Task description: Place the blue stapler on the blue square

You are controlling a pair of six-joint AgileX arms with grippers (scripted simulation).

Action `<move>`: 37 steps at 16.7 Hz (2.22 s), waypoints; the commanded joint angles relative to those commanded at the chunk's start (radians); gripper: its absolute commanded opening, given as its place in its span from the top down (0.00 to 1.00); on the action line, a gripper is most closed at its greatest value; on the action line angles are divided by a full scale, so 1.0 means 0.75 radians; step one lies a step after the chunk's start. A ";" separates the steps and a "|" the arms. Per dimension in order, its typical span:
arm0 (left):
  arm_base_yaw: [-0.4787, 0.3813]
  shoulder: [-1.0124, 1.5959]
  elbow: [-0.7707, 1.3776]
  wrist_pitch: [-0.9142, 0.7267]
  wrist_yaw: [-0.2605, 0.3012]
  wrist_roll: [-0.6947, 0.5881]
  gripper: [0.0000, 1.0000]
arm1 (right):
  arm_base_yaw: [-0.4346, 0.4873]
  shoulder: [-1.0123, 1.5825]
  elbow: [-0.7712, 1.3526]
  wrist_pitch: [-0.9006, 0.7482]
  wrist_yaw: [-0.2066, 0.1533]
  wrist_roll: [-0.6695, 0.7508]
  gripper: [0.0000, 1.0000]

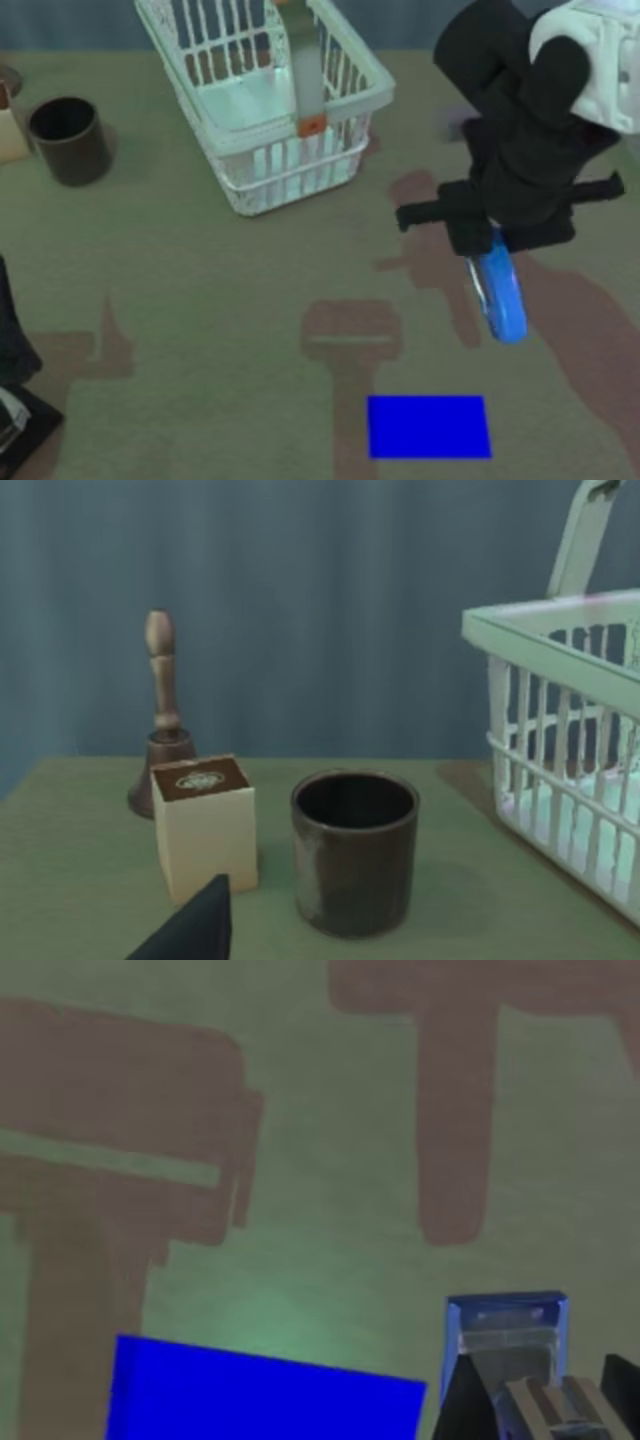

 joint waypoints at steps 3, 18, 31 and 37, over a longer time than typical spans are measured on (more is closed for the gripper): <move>0.000 0.000 0.000 0.000 0.000 0.000 0.00 | 0.026 -0.011 -0.003 -0.001 0.022 0.501 1.00; 0.000 0.000 0.000 0.000 0.000 0.000 0.00 | 0.140 -0.103 -0.154 -0.259 -0.055 2.363 1.00; 0.000 0.000 0.000 0.000 0.000 0.000 0.00 | 0.152 -0.082 -0.228 -0.197 -0.076 2.516 1.00; 0.000 0.000 0.000 0.000 0.000 0.000 0.00 | 0.204 0.061 -0.431 0.158 -0.081 2.562 1.00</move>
